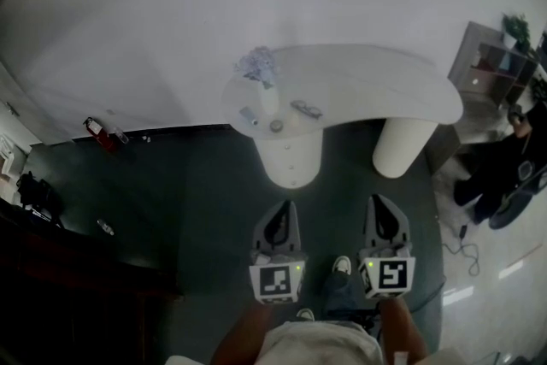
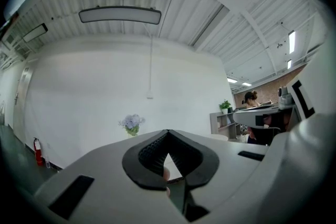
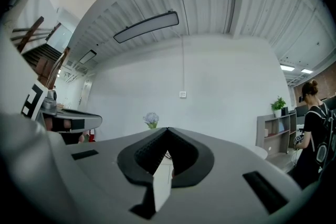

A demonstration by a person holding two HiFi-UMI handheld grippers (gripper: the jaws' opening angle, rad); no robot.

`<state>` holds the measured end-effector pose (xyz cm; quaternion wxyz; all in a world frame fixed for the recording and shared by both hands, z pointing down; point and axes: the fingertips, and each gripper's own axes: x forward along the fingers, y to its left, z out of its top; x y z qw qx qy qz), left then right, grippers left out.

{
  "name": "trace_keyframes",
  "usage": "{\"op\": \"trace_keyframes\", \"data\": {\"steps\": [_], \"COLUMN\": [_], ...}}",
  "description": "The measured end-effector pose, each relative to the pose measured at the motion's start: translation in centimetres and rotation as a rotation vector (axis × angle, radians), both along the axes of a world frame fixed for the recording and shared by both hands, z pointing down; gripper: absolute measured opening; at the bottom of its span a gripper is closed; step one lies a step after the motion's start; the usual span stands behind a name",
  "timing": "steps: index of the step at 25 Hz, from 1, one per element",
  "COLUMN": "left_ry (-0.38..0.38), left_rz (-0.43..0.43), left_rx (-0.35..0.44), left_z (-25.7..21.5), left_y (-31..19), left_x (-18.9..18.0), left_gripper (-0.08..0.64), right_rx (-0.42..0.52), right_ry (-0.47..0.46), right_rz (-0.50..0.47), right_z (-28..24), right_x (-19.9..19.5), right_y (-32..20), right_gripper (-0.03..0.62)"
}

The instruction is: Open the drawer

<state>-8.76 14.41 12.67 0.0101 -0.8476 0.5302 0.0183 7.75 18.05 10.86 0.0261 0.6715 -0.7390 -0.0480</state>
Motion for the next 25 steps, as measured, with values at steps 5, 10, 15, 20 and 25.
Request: {"op": "trace_keyframes", "data": {"steps": [5,10,15,20,25], "left_ry": [0.002,0.008,0.013,0.001,0.002], "left_rz": [-0.034,-0.074,-0.097,-0.123,-0.138], "left_rx": [-0.01,-0.015,-0.016,-0.011,-0.022], "left_z": [-0.6,-1.0,-1.2,-1.0,-0.2], "left_y": [-4.8,-9.8,-14.3,-18.4,-21.0], "left_x": [2.4,5.4,8.8,11.2,11.7], "left_gripper": [0.003,0.003,0.003,0.003,0.003], "right_rx": [-0.005,-0.016,-0.022,-0.035,-0.036], "right_ry": [0.005,0.015,0.013,0.01,0.009], "right_rz": [-0.021,-0.055,-0.074,-0.102,-0.119], "right_z": [-0.1,0.0,0.0,0.8,1.7], "right_x": [2.9,6.2,9.4,11.8,12.0], "right_y": [-5.5,-11.0,-15.8,-20.4,-23.9], "right_gripper": [0.003,0.003,0.003,0.003,0.003]}}
